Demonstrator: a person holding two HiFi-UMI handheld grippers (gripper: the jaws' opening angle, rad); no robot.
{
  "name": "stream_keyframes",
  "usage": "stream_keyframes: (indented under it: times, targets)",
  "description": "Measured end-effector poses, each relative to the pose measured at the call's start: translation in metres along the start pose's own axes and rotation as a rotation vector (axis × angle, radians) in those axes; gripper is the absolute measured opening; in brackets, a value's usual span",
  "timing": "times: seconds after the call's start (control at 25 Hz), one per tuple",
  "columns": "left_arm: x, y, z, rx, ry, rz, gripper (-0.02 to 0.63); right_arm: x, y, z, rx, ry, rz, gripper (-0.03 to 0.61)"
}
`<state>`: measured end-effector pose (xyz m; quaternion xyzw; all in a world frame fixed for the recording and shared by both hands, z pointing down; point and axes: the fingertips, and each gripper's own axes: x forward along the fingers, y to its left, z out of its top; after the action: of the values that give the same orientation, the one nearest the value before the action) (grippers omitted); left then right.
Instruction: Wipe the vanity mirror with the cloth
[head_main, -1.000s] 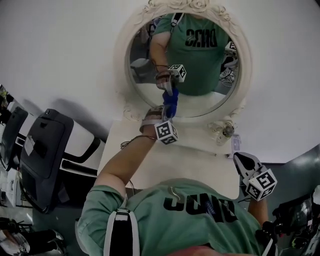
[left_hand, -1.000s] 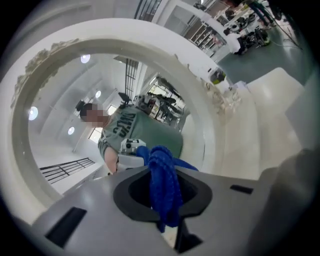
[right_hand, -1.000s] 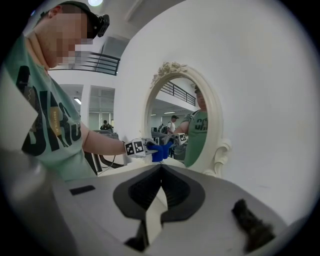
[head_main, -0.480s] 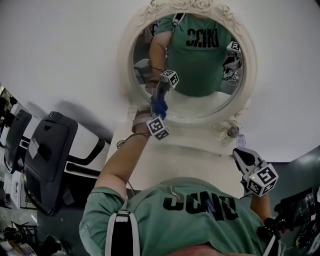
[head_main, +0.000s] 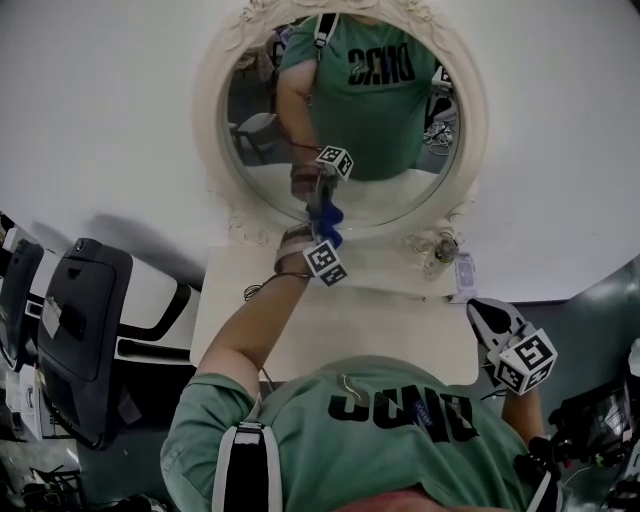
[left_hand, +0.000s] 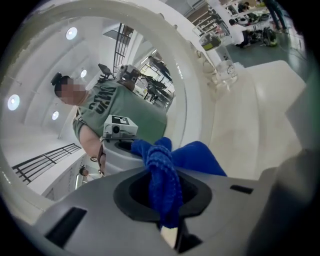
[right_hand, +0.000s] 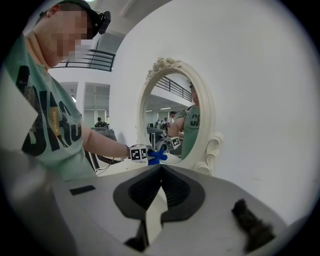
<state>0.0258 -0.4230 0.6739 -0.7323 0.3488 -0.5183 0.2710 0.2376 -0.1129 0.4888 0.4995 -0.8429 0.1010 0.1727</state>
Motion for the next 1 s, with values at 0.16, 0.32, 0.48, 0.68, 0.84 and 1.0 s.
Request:
stream_keyframes:
  times: [0.16,0.32,0.48,0.68,0.84,1.0]
  targets:
    - [0.004,-0.032,0.057,-0.039,-0.065,-0.056,0.051,-0.020,-0.006,-0.016,0.024,0.025,-0.043,0.012]
    - [-0.002,-0.041,0.105,-0.037,-0.142,-0.062,0.051,-0.033,-0.015,-0.028,0.046,0.040,-0.079,0.012]
    - [-0.017,-0.037,0.158,-0.074,-0.231,-0.076,0.049,-0.042,-0.018,-0.034,0.060,0.047,-0.101,0.011]
    - [-0.037,-0.031,0.208,-0.067,-0.336,-0.075,0.051,-0.036,-0.012,-0.026,0.055,0.023,-0.083,0.012]
    - [-0.083,-0.018,0.222,-0.024,-0.472,-0.070,0.051,-0.025,-0.005,-0.002,0.036,-0.037,-0.048,0.011]
    - [-0.148,0.010,0.188,-0.151,-0.614,-0.108,0.051,-0.011,0.001,0.024,0.047,-0.121,-0.001,0.012]
